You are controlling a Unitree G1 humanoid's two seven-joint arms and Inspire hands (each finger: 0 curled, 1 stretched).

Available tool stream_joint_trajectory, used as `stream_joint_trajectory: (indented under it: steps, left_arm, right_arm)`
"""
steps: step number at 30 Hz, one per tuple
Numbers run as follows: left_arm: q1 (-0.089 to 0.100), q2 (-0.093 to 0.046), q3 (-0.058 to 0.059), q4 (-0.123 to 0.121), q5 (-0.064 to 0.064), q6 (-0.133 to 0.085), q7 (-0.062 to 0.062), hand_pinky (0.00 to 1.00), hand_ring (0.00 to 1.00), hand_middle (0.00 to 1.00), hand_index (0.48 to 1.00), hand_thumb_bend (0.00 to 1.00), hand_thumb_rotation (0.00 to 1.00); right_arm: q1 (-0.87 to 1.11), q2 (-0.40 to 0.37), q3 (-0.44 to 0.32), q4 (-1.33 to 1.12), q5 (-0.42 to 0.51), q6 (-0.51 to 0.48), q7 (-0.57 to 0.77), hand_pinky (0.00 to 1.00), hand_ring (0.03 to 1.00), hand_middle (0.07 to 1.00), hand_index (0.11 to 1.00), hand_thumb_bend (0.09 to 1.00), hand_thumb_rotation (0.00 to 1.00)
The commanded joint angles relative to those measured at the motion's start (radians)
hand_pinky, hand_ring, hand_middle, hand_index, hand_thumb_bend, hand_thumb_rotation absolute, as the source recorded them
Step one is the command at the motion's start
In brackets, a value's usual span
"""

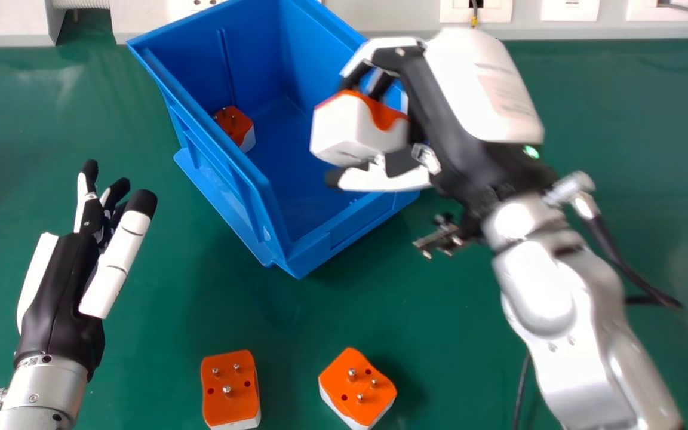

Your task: Pick all objects and put in blue box

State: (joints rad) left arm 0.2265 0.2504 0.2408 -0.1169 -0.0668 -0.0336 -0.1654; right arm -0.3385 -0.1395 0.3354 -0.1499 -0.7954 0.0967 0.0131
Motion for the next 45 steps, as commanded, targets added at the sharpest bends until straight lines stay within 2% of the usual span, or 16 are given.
stream_joint_trajectory:
  steps: [1,10,14,21,28,34,36,37,40,41,43,44,45]
  left_arm:
    - [-0.003,0.006,0.001,-0.011,0.006,-0.016,0.004,0.93,0.96,0.99,0.989,0.72,0.86]
    - [0.004,0.004,0.003,-0.015,0.001,-0.019,0.0,0.94,0.97,0.98,0.99,0.73,0.87]
    - [0.01,0.001,0.001,-0.024,0.004,-0.019,0.004,0.94,0.97,0.98,0.99,0.74,0.87]
    - [0.023,-0.006,0.0,-0.032,0.004,-0.025,0.007,0.94,0.96,0.97,0.99,0.73,0.87]
    - [0.032,-0.015,-0.007,-0.049,-0.001,-0.023,0.009,0.93,0.96,0.97,0.989,0.73,0.86]
    - [0.04,-0.02,-0.015,-0.063,0.004,-0.02,0.014,0.93,0.96,0.96,0.988,0.73,0.86]
    - [0.041,-0.021,-0.017,-0.065,0.004,-0.018,0.016,0.93,0.96,0.96,0.987,0.74,0.86]
    - [0.042,-0.022,-0.018,-0.067,0.004,-0.016,0.017,0.93,0.96,0.96,0.987,0.74,0.86]
    - [0.046,-0.024,-0.024,-0.081,0.008,-0.008,0.024,0.93,0.96,0.96,0.987,0.74,0.86]
    - [0.046,-0.025,-0.026,-0.084,0.01,-0.006,0.027,0.93,0.96,0.96,0.987,0.74,0.86]
    - [0.046,-0.028,-0.029,-0.086,0.01,-0.004,0.028,0.93,0.96,0.96,0.988,0.74,0.86]
    - [0.044,-0.03,-0.03,-0.087,0.01,-0.003,0.027,0.93,0.96,0.96,0.988,0.74,0.86]
    - [0.042,-0.032,-0.03,-0.087,0.01,-0.002,0.027,0.93,0.96,0.96,0.988,0.74,0.86]
  right_arm:
    - [-0.099,0.025,0.004,0.057,-0.008,-0.008,-0.042,0.06,0.097,0.16,0.469,0.487,0.14]
    - [-0.39,0.105,0.026,0.461,0.018,-0.018,-0.146,0.06,0.095,0.162,0.469,0.487,0.14]
    - [-0.587,0.162,0.044,0.77,0.025,-0.018,-0.2,0.06,0.099,0.175,0.469,0.488,0.14]
    - [-0.807,0.224,0.095,1.169,0.031,-0.022,-0.247,0.08,0.125,0.227,0.47,0.491,0.14]
    - [-0.894,0.248,0.125,1.357,0.06,-0.007,-0.218,0.1,0.146,0.251,0.47,0.493,0.15]
    - [-0.881,0.263,0.141,1.401,0.075,0.019,-0.219,0.13,0.191,0.283,0.47,0.494,0.15]
    - [-0.87,0.263,0.152,1.403,0.078,0.017,-0.221,0.19,0.255,0.336,0.472,0.495,0.15]
    - [-0.867,0.263,0.157,1.403,0.079,0.016,-0.222,0.19,0.255,0.336,0.472,0.495,0.15]
    - [-0.86,0.254,0.196,1.406,0.058,0.009,-0.201,0.31,0.403,0.462,0.481,0.496,0.15]
    - [-0.858,0.248,0.209,1.406,0.053,0.003,-0.194,0.31,0.403,0.462,0.481,0.496,0.15]
    - [-0.857,0.24,0.228,1.405,0.051,-0.004,-0.185,0.47,0.585,0.63,0.62,0.505,0.23]
    - [-0.855,0.236,0.236,1.403,0.051,-0.007,-0.185,0.47,0.585,0.63,0.62,0.505,0.23]
    - [-0.854,0.234,0.242,1.402,0.051,-0.008,-0.186,0.54,0.664,0.704,0.687,0.511,0.28]
